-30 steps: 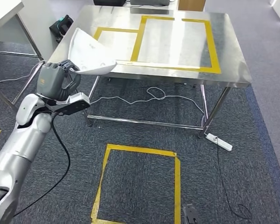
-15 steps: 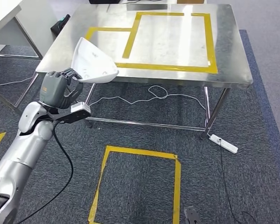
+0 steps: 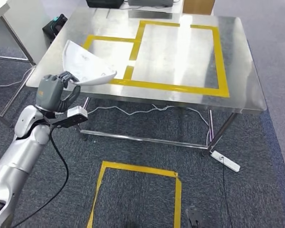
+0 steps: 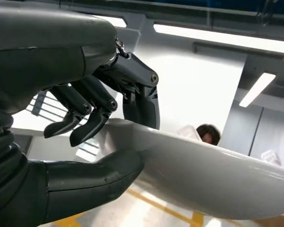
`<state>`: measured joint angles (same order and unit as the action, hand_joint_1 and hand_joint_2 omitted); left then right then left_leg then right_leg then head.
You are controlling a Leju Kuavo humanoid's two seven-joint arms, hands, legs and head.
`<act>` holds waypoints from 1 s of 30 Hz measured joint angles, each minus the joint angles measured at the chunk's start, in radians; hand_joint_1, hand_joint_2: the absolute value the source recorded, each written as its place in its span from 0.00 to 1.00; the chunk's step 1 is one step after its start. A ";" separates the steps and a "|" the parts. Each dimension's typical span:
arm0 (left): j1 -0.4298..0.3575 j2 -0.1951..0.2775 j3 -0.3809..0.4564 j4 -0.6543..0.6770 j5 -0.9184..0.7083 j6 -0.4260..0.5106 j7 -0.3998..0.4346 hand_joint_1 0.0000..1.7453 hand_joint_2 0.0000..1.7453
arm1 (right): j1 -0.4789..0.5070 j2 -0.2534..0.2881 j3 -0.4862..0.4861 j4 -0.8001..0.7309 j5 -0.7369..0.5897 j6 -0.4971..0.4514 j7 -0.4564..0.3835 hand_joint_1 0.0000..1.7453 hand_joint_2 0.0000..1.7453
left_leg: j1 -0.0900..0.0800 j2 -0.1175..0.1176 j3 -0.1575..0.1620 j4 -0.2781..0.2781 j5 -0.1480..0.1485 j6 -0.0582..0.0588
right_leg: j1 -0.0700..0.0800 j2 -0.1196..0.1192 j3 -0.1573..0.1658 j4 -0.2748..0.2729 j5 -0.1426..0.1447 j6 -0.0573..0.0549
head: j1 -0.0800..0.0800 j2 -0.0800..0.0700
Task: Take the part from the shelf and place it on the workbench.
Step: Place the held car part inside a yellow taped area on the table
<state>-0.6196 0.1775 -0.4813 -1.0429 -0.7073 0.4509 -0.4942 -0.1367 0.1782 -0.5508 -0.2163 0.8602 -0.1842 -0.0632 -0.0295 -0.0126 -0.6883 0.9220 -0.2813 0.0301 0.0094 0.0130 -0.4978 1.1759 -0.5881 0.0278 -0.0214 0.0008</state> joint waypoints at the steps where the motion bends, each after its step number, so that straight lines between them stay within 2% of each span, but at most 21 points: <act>1: 0.010 0.001 0.000 0.000 0.002 0.000 -0.002 1.00 1.00 | 0.001 0.000 0.000 0.000 0.000 0.000 0.001 0.00 0.00 | 0.000 0.000 0.013 0.000 -0.013 0.004 | 0.004 -0.002 -0.043 0.052 -0.041 -0.003 | 0.000 0.000; 3: 0.030 0.002 0.000 0.000 0.005 0.001 -0.006 1.00 1.00 | 0.007 -0.001 0.001 0.000 0.001 0.000 0.003 0.00 0.00 | -0.001 -0.003 0.041 0.000 -0.038 0.008 | 0.012 -0.001 -0.109 0.089 -0.129 -0.008 | 0.002 0.000; 4: 0.037 0.002 0.000 0.000 0.006 0.002 -0.007 1.00 1.00 | 0.011 -0.001 0.001 0.000 0.001 0.001 0.003 0.00 0.00 | -0.002 -0.005 0.056 0.000 -0.051 0.009 | 0.014 -0.001 -0.130 0.071 -0.142 -0.010 | 0.003 0.000; 5: 0.042 0.002 0.000 0.000 0.006 0.004 -0.008 1.00 1.00 | 0.014 -0.001 0.003 0.001 0.001 0.001 0.003 0.00 0.00 | -0.003 -0.007 0.072 0.000 -0.064 0.009 | 0.014 -0.001 -0.143 0.031 -0.117 -0.011 | 0.003 0.000; 6: 0.045 0.002 0.000 0.000 0.006 0.005 -0.008 1.00 1.00 | 0.017 -0.001 0.004 0.001 0.001 0.001 0.003 0.00 0.00 | -0.004 -0.007 0.087 0.000 -0.076 0.008 | 0.013 0.000 -0.153 -0.024 -0.047 -0.010 | 0.003 0.000; 8: 0.046 0.002 0.001 0.000 0.007 0.010 -0.010 1.00 1.00 | 0.022 -0.001 0.007 0.003 0.002 0.001 0.003 0.00 0.00 | -0.009 -0.010 0.108 0.009 -0.102 0.005 | 0.011 -0.003 -0.161 -0.147 0.133 -0.012 | 0.002 0.000; 9: 0.046 0.002 0.001 -0.001 0.007 0.012 -0.011 1.00 1.00 | 0.023 -0.001 0.008 0.004 0.002 0.001 0.003 0.00 0.00 | -0.010 -0.011 0.113 0.017 -0.114 0.003 | 0.011 -0.004 -0.161 -0.182 0.194 -0.016 | 0.001 0.000; 10: 0.045 0.003 0.002 -0.003 0.008 0.014 -0.012 1.00 1.00 | 0.021 -0.002 0.009 0.005 0.003 0.001 0.003 0.00 0.00 | -0.011 -0.012 0.116 0.025 -0.125 0.000 | 0.012 -0.006 -0.159 -0.199 0.218 -0.021 | 0.000 0.000; 12: 0.043 0.004 0.005 -0.010 0.008 0.016 -0.014 1.00 1.00 | 0.013 -0.002 0.011 0.004 0.004 0.001 0.002 0.00 0.00 | -0.010 -0.011 0.119 0.036 -0.145 -0.008 | 0.009 -0.005 -0.147 -0.194 0.212 -0.031 | -0.002 0.000; 14: 0.040 0.004 0.008 -0.016 0.008 0.016 -0.016 1.00 1.00 | 0.006 -0.003 0.014 0.003 0.005 0.001 0.001 0.00 0.00 | -0.004 -0.006 0.091 0.096 -0.173 -0.026 | 0.004 -0.003 -0.131 -0.194 0.204 -0.040 | -0.006 0.000; 17: 0.046 0.004 0.009 -0.018 0.012 0.015 -0.018 1.00 1.00 | 0.003 -0.005 0.015 0.002 0.005 0.001 0.000 0.00 0.00 | 0.015 0.000 -0.032 0.294 -0.240 -0.053 | 0.003 -0.002 -0.108 -0.194 0.184 -0.045 | -0.009 0.000; 18: 0.049 0.004 0.009 -0.018 0.014 0.014 -0.019 1.00 1.00 | 0.003 -0.005 0.015 0.002 0.005 0.001 0.000 0.00 0.00 | 0.021 0.001 -0.063 0.329 -0.244 -0.056 | 0.002 -0.002 -0.100 -0.194 0.177 -0.044 | -0.010 0.000; 19: 0.052 0.003 0.009 -0.018 0.015 0.014 -0.019 1.00 1.00 | 0.004 -0.006 0.015 0.002 0.005 0.001 0.000 0.00 0.00 | 0.025 0.001 -0.076 0.327 -0.227 -0.058 | 0.002 -0.002 -0.090 -0.193 0.169 -0.041 | -0.010 0.000; 20: 0.053 0.003 0.010 -0.019 0.016 0.013 -0.019 1.00 1.00 | 0.004 -0.006 0.015 0.002 0.005 0.001 0.000 0.00 0.00 | 0.028 0.002 -0.069 0.288 -0.189 -0.057 | 0.001 -0.002 -0.080 -0.193 0.160 -0.039 | -0.010 0.000; 22: 0.052 0.003 0.013 -0.021 0.016 0.013 -0.019 1.00 1.00 | 0.003 -0.006 0.015 0.002 0.005 0.001 0.000 0.00 0.00 | 0.029 0.003 -0.019 0.151 -0.090 -0.054 | -0.001 -0.002 -0.057 -0.193 0.143 -0.031 | -0.010 0.000; 23: 0.050 0.003 0.014 -0.023 0.016 0.013 -0.019 1.00 1.00 | 0.002 -0.006 0.016 0.002 0.005 0.001 0.000 0.00 0.00 | 0.028 0.004 0.006 0.088 -0.065 -0.051 | -0.001 -0.002 -0.051 -0.192 0.135 -0.026 | -0.011 0.000; 24: 0.048 0.003 0.015 -0.024 0.016 0.013 -0.019 1.00 1.00 | 0.000 -0.006 0.016 0.002 0.005 0.001 0.000 0.00 0.00 | 0.026 0.005 0.022 0.051 -0.051 -0.046 | 0.001 -0.002 -0.048 -0.191 0.129 -0.021 | -0.010 0.000; 25: 0.046 0.002 0.016 -0.025 0.016 0.013 -0.019 1.00 1.00 | -0.001 -0.006 0.016 0.002 0.005 0.001 0.000 0.00 0.00 | 0.025 0.005 0.029 0.036 -0.053 -0.043 | 0.002 -0.002 -0.047 -0.190 0.124 -0.016 | -0.011 0.000; 26: 0.046 0.002 0.017 -0.026 0.016 0.013 -0.019 1.00 1.00 | -0.002 -0.007 0.016 0.002 0.005 0.001 0.000 0.00 0.00 | 0.025 0.004 0.031 0.032 -0.058 -0.041 | 0.004 -0.002 -0.047 -0.189 0.120 -0.017 | -0.011 0.000; 29: 0.049 0.001 0.017 -0.027 0.016 0.011 -0.020 1.00 1.00 | -0.002 -0.008 0.016 0.001 0.005 0.001 0.000 0.00 0.00 | 0.025 0.001 0.030 0.035 -0.056 -0.042 | 0.005 -0.004 -0.044 -0.192 0.117 -0.031 | -0.009 0.000; 30: 0.050 0.001 0.017 -0.027 0.016 0.011 -0.021 1.00 1.00 | -0.002 -0.008 0.016 0.001 0.005 0.001 0.001 0.00 0.00 | 0.023 0.000 0.030 0.036 -0.058 -0.039 | 0.005 -0.005 -0.042 -0.197 0.117 -0.031 | -0.009 0.000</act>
<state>-0.5700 0.1788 -0.4639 -1.0700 -0.6909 0.4615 -0.5152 -0.1391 0.1705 -0.5347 -0.2152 0.8656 -0.1827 -0.0626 -0.0060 -0.0124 -0.6581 0.9575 -0.3394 -0.0087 0.0141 0.0084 -0.5398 0.9793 -0.4710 -0.0036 -0.0304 0.0008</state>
